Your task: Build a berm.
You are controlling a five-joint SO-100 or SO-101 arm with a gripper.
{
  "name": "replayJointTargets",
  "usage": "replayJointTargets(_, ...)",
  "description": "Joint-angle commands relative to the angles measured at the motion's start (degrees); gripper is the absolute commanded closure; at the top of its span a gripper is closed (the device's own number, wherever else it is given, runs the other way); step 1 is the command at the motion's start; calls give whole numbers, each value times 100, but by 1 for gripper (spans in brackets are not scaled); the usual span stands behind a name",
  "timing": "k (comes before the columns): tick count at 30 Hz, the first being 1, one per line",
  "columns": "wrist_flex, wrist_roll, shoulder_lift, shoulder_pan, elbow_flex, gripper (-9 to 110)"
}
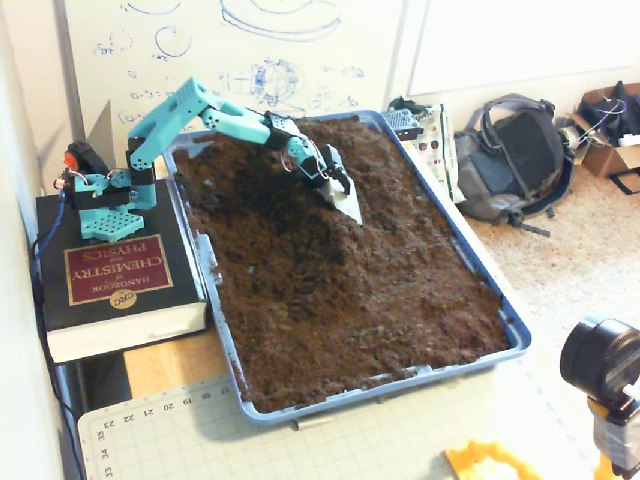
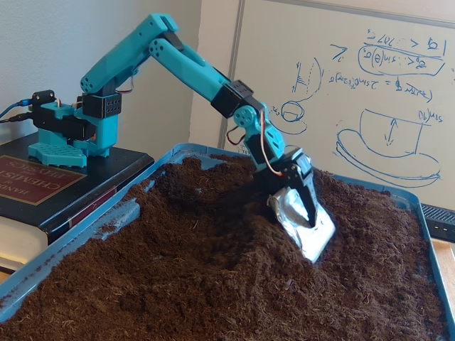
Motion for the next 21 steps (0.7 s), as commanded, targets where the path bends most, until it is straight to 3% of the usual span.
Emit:
replayJointTargets(1, 0, -290, 633, -193, 589, 101)
replayJointTargets(13, 0, -299, 1942, -193, 1688, 101)
replayJointTargets(21, -18, 387, 2505, -193, 1063, 101)
